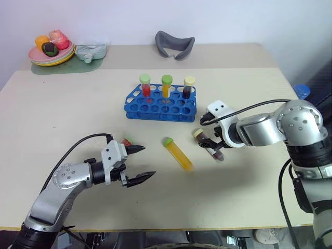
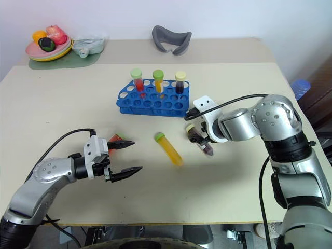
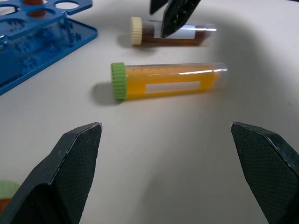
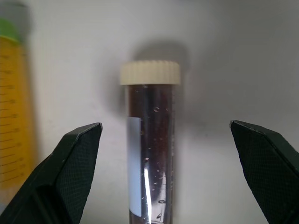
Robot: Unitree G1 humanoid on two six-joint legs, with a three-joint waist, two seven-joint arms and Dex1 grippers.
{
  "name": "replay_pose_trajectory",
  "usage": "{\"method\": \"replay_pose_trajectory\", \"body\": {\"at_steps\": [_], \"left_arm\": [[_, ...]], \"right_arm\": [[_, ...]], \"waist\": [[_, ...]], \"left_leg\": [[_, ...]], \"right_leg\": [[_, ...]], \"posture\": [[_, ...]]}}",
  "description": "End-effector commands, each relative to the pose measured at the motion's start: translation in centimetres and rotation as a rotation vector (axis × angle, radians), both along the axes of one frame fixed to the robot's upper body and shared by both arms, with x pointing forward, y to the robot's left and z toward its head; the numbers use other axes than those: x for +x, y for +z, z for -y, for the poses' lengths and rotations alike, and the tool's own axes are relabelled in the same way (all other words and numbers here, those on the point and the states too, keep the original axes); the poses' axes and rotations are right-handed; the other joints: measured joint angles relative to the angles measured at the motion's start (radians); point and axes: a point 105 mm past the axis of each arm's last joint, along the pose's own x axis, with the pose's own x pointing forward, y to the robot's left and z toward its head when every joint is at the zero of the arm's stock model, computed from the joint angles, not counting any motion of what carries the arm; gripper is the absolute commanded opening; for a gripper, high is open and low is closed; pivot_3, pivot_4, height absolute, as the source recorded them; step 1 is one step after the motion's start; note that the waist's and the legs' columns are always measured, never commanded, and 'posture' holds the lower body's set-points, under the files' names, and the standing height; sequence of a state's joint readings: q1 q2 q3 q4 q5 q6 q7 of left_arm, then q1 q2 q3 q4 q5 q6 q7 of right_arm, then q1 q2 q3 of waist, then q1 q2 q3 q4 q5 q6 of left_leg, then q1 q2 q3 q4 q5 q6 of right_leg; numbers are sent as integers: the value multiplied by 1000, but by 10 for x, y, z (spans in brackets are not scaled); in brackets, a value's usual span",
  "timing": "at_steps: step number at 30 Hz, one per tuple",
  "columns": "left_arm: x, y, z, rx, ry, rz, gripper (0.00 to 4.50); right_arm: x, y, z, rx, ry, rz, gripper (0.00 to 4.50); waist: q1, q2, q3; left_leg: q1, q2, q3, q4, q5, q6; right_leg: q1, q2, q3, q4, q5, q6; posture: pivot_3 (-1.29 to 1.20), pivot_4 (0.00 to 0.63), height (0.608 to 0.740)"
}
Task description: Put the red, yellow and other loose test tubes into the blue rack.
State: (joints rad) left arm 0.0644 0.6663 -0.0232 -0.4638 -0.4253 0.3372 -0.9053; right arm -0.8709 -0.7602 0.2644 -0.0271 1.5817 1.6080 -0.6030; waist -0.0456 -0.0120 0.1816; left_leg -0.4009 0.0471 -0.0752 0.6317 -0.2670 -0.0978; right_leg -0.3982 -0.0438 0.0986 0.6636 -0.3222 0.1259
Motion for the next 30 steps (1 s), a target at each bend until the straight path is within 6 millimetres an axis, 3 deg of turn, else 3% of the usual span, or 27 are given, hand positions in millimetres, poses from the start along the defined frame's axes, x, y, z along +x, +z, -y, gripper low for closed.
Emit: {"method": "replay_pose_trajectory", "body": {"at_steps": [1,11,14,17,26,30], "left_arm": [[-3,10,4,-12,-10,50,4493],[-2,10,2,-10,6,54,4493],[-2,12,3,-13,8,59,4500],[-2,12,2,-14,13,59,4500],[0,11,0,-10,16,58,4500],[2,12,-1,-8,14,63,4500]], "right_arm": [[1,1,-1,-13,-13,-29,4500],[6,-1,-8,-68,-61,-53,4500],[4,-5,-13,-72,-54,-64,3722],[1,-6,-16,-70,-50,-68,2311],[0,-2,-20,-49,-52,-46,2311],[0,0,-22,-52,-48,-25,1044]], "waist": [[0,0,0],[-3,0,0],[-3,0,0],[-2,0,0],[-2,0,0],[-2,0,0]], "left_leg": [[0,0,0,0,0,0],[-6,0,0,1,0,0],[-6,0,0,1,0,0],[-6,0,0,1,0,0],[-6,0,0,1,0,0],[-6,0,0,1,0,0]], "right_leg": [[0,0,0,0,0,0],[-6,0,0,2,0,0],[-6,1,0,2,0,0],[-6,1,0,2,0,0],[-7,1,0,2,0,0],[-7,1,0,2,0,0]], "posture": [[0,150,740],[0,150,740],[0,150,740],[0,150,740],[0,150,740],[0,150,740]]}}
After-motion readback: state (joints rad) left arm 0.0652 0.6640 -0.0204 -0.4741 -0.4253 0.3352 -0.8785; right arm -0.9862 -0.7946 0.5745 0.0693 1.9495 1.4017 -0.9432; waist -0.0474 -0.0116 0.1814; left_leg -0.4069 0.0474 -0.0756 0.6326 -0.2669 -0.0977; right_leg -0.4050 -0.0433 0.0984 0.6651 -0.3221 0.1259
